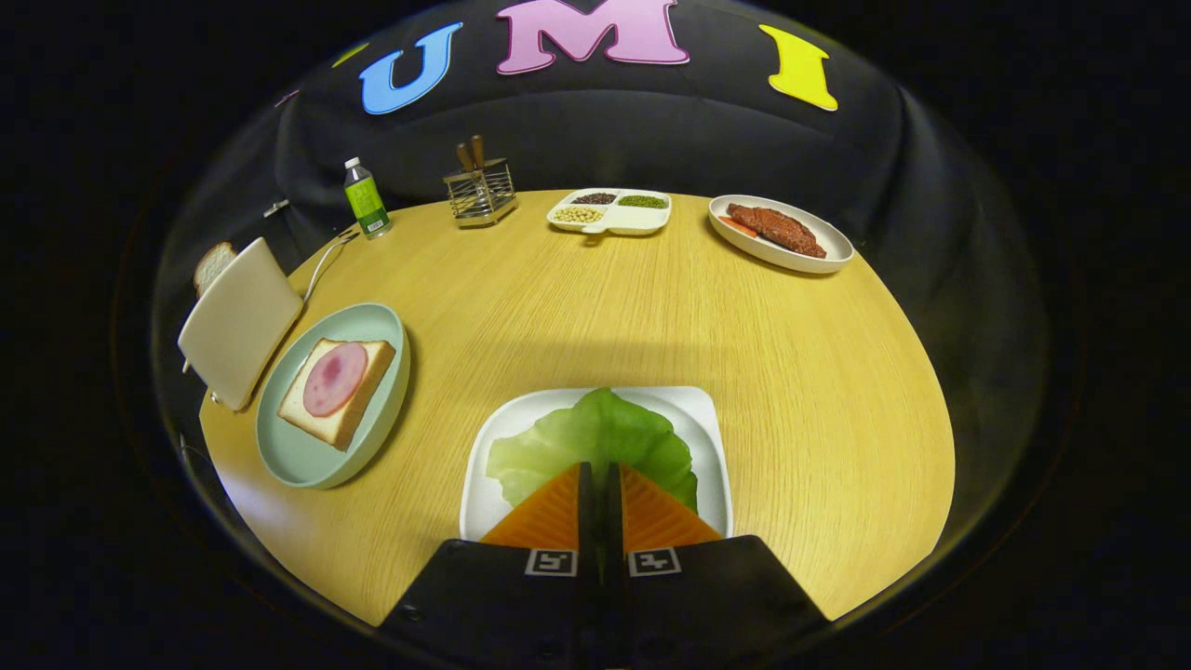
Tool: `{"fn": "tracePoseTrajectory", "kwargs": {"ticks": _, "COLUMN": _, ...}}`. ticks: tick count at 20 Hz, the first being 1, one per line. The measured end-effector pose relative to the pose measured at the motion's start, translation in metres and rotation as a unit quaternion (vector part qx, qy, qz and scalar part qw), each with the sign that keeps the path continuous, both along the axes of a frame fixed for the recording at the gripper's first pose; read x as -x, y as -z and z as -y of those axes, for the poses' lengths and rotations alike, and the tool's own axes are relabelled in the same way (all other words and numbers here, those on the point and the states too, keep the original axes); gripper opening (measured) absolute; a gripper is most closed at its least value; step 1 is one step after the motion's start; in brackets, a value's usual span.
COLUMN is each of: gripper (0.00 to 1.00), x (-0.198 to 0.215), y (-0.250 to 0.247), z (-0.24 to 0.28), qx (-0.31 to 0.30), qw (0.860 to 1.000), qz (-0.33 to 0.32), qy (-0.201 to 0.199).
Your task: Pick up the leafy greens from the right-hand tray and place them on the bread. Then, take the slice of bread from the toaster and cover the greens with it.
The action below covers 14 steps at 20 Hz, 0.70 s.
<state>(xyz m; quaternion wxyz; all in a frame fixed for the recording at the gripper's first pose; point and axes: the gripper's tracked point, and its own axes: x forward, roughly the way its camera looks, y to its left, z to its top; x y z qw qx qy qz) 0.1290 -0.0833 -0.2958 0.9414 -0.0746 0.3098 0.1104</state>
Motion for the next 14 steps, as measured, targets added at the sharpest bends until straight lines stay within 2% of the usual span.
{"fn": "tracePoseTrajectory", "kwargs": {"ticks": 3, "gripper": 0.05, "x": 0.003, "y": -0.008, "z": -0.001, "qx": 0.008, "qw": 1.0, "qz": -0.004, "qy": -0.001}}
{"fn": "tracePoseTrajectory", "kwargs": {"ticks": 8, "gripper": 0.05, "x": 0.017, "y": -0.046, "z": -0.022, "qx": 0.008, "qw": 1.0, "qz": 0.022, "qy": -0.02}}
{"fn": "tracePoseTrajectory", "kwargs": {"ticks": 14, "gripper": 0.05, "x": 0.03, "y": -0.095, "z": -0.051, "qx": -0.005, "qw": 0.999, "qz": 0.044, "qy": -0.023}}
